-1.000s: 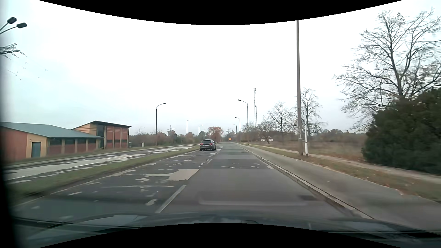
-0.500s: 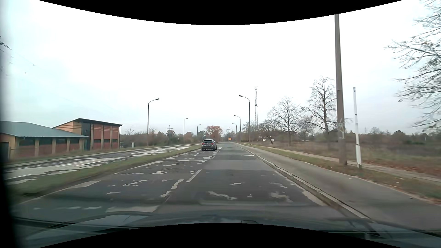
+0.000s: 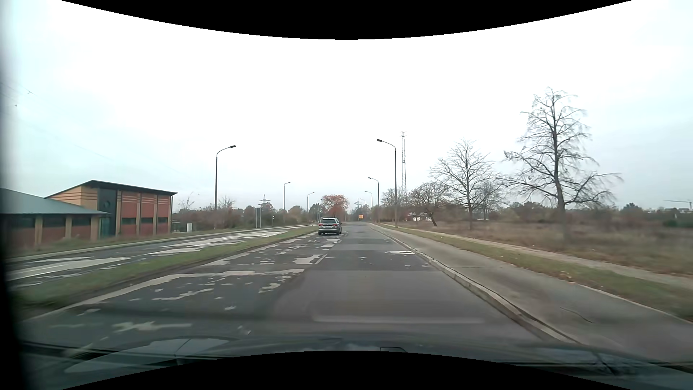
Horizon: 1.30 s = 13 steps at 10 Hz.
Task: Follow the waypoints while adhering to traffic rules and regulations
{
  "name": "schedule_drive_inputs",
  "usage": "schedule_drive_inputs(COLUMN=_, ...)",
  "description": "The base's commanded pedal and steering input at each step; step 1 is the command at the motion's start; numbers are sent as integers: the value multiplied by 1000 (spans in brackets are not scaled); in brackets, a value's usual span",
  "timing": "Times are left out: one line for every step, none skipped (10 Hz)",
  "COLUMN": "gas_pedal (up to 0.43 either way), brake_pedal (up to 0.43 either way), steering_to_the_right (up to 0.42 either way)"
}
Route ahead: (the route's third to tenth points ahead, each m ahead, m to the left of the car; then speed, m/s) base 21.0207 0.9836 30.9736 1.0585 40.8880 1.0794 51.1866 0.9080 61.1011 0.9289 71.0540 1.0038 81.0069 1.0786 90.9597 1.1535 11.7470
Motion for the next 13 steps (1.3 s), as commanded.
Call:
schedule_drive_inputs(gas_pedal=220, brake_pedal=0, steering_to_the_right=-4)
schedule_drive_inputs(gas_pedal=220, brake_pedal=0, steering_to_the_right=-4)
schedule_drive_inputs(gas_pedal=220, brake_pedal=0, steering_to_the_right=-5)
schedule_drive_inputs(gas_pedal=220, brake_pedal=0, steering_to_the_right=-5)
schedule_drive_inputs(gas_pedal=220, brake_pedal=0, steering_to_the_right=-5)
schedule_drive_inputs(gas_pedal=220, brake_pedal=0, steering_to_the_right=-5)
schedule_drive_inputs(gas_pedal=220, brake_pedal=0, steering_to_the_right=-5)
schedule_drive_inputs(gas_pedal=220, brake_pedal=0, steering_to_the_right=-5)
schedule_drive_inputs(gas_pedal=220, brake_pedal=0, steering_to_the_right=-5)
schedule_drive_inputs(gas_pedal=220, brake_pedal=0, steering_to_the_right=-5)
schedule_drive_inputs(gas_pedal=220, brake_pedal=0, steering_to_the_right=-5)
schedule_drive_inputs(gas_pedal=220, brake_pedal=0, steering_to_the_right=-5)
schedule_drive_inputs(gas_pedal=220, brake_pedal=0, steering_to_the_right=-5)
